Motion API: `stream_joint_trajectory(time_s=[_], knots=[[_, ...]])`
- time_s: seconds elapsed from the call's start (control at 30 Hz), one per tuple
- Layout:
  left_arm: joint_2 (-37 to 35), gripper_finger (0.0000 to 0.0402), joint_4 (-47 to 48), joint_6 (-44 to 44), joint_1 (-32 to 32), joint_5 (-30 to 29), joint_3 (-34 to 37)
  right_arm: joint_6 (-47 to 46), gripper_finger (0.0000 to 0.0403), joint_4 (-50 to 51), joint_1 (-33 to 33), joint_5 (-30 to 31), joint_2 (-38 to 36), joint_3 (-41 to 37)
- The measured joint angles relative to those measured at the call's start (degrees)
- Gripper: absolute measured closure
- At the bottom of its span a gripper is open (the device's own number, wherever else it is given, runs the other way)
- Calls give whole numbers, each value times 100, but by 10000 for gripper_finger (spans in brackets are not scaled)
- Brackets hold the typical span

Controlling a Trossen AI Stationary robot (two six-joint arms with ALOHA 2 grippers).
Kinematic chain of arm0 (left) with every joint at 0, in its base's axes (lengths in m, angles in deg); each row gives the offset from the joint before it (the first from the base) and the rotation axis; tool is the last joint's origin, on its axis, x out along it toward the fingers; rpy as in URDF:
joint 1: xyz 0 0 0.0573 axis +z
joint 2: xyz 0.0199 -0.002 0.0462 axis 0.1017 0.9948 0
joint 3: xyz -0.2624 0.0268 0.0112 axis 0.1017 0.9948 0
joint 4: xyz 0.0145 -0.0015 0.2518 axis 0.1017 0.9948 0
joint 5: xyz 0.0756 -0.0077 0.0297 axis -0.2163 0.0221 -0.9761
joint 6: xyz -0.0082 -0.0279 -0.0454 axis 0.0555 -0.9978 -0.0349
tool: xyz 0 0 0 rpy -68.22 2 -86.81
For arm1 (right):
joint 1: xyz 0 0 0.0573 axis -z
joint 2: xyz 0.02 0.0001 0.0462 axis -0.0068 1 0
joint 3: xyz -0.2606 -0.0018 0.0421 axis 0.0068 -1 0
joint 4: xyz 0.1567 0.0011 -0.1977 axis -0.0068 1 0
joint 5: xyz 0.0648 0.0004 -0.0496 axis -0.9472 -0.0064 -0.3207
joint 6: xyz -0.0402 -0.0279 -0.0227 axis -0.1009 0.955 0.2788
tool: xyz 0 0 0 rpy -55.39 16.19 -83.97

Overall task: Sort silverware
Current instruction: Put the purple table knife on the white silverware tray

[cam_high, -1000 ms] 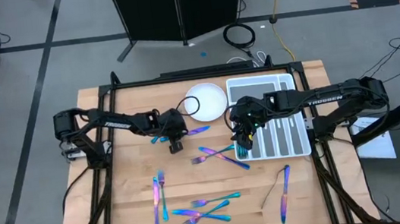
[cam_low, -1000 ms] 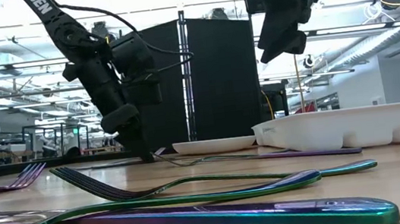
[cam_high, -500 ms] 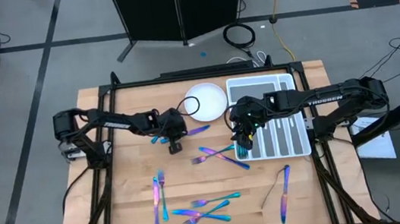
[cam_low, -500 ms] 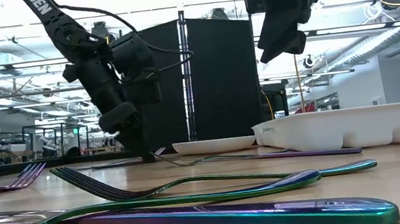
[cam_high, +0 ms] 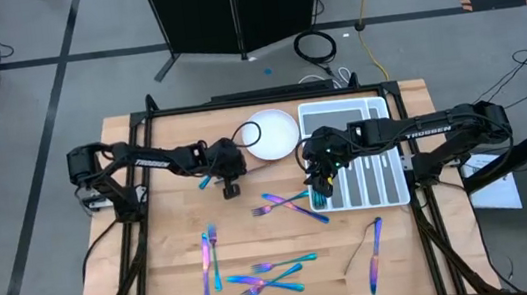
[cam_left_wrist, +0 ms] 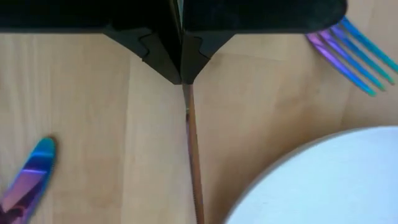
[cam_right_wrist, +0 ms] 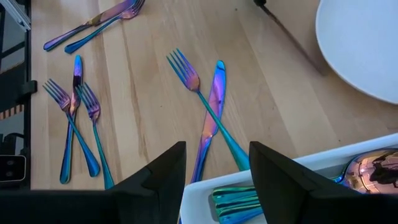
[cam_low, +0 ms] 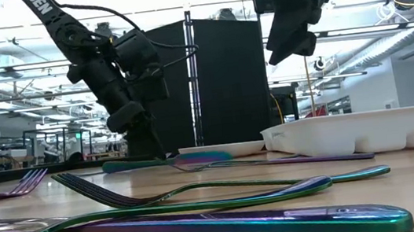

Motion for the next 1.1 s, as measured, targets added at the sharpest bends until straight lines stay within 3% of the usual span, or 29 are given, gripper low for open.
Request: stream_joint_trajectory(time_s=[0.47, 0.67, 0.87, 1.1], knots=[[21, 395, 13, 7, 101, 146, -12, -76, 236, 1, 0, 0, 0, 0], [40, 342, 119, 1, 181, 103, -12, -87, 236, 2, 0, 0, 0, 0], [564, 289, -144, -10, 195, 277, -52, -90, 236, -7, 0, 0, 0, 0], [735, 270, -513, -149, 187, 108, -43, -272, 236, -2, 0, -35, 0, 0]])
